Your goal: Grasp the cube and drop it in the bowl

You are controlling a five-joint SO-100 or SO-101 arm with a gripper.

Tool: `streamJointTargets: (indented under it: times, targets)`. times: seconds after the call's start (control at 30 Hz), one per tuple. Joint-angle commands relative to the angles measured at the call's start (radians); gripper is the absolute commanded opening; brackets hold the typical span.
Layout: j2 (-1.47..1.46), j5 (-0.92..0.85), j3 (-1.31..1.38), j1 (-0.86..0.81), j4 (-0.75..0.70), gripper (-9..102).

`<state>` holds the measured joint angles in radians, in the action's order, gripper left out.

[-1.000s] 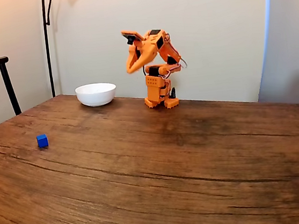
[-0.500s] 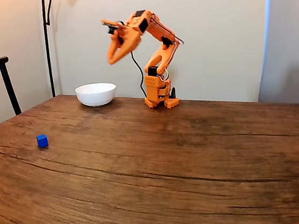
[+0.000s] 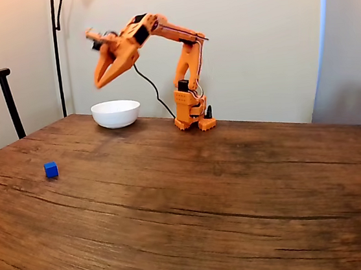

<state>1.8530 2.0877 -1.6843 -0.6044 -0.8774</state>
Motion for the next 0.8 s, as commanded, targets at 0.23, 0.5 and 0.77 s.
streamJointTargets:
  times: [0.23, 0.5, 0.77]
  targets:
    - [-0.160, -0.005, 0.055, -0.044, 0.258, 0]
    - [-0.325, 0.002, 0.055, -0.091, 0.431, 0]
    - [-0.514, -0.005, 0.095, -0.107, 0.503, 11]
